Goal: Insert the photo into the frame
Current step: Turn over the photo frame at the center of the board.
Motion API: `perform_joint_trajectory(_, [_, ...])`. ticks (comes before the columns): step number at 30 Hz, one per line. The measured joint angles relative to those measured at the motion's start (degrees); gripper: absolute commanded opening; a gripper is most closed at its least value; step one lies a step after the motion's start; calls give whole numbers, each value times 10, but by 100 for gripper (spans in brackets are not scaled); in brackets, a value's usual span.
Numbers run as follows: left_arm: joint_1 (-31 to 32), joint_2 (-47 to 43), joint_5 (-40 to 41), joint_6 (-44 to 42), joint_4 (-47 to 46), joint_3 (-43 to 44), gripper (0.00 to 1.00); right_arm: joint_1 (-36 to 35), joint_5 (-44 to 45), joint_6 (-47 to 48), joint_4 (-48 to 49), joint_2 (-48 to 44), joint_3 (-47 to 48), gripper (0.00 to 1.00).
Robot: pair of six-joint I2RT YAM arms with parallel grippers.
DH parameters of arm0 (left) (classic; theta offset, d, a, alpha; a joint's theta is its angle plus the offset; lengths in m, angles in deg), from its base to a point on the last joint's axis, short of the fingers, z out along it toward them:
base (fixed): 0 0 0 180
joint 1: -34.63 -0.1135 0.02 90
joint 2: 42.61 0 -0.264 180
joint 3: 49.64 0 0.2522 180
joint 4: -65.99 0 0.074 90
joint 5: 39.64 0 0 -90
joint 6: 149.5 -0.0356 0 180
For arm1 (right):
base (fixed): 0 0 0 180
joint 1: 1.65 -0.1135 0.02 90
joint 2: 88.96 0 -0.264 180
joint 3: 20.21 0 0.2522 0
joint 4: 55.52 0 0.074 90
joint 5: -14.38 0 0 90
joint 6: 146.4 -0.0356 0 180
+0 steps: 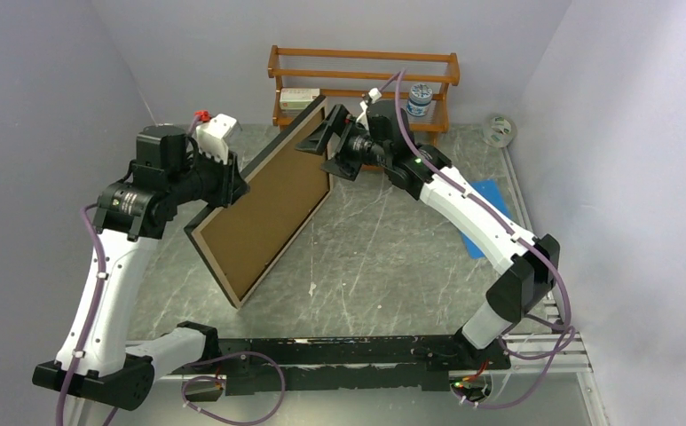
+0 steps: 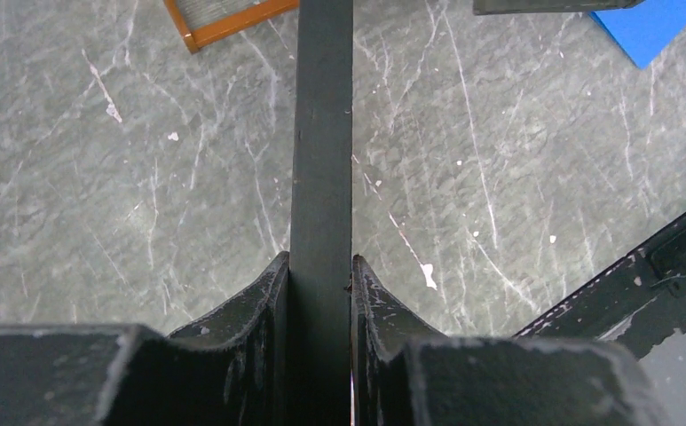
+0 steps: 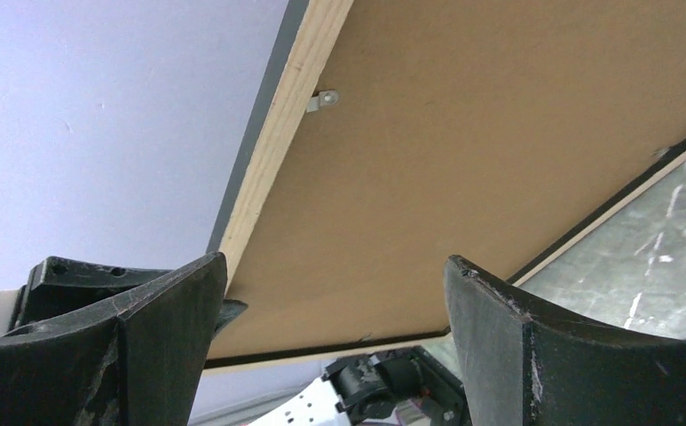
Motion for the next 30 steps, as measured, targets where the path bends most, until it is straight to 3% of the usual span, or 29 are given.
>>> perform_joint_trajectory(17, [46,1,-2,-46,-52,-44,4,-9,-56,-78,12,45,29,88])
perform_joint_trajectory(21, [57,3,-6,-53,-54,-46,24,-18,-54,-79,-5,63,55,87])
perform_joint_trajectory(23, [60,3,-14,-61,-58,-54,42,-21,-53,-79,-17,70,66,87])
perform_joint_trajectory(27, [62,2,-55,-65,-75,-63,66,-28,-42,-79,-40,78,79,85])
perform_joint_trajectory(30, [64,-3,-93,-66,-85,-63,75,-28,-36,-79,-55,78,79,83])
